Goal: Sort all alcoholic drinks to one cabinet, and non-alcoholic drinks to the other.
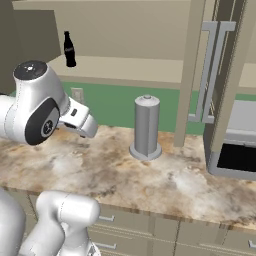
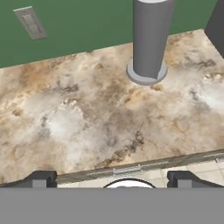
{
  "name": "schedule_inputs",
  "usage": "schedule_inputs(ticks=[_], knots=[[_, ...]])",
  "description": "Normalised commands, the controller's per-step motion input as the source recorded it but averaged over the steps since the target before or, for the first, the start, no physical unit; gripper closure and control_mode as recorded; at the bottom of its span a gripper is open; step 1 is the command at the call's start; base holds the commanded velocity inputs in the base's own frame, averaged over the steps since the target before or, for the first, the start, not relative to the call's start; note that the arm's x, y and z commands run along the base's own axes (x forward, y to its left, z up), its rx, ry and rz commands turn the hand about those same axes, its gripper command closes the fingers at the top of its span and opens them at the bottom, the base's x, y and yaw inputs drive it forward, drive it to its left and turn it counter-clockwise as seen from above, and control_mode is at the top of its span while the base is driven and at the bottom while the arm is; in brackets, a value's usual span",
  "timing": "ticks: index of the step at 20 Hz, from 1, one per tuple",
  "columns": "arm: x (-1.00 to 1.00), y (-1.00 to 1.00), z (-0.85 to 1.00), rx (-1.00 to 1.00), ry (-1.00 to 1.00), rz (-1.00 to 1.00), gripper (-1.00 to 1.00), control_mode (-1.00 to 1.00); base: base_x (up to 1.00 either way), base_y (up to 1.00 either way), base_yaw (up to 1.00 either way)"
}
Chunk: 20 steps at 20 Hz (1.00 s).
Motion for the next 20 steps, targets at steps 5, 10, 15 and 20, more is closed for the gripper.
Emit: schedule_inputs(ticks=[5, 10, 15, 20], knots=[[0.00, 0.00, 0.00, 0.00, 0.00, 0.00, -1.00, 1.00, -0.98, -0.26, -0.01], [0.00, 0.00, 0.00, 0.00, 0.00, 0.00, -1.00, 1.00, -0.95, -0.59, -0.01], [0.00, 0.00, 0.00, 0.00, 0.00, 0.00, -1.00, 1.00, -0.26, -0.95, 0.00], [0.00, 0.00, 0.00, 0.00, 0.00, 0.00, -1.00, 1.00, 0.00, -1.00, 0.00]])
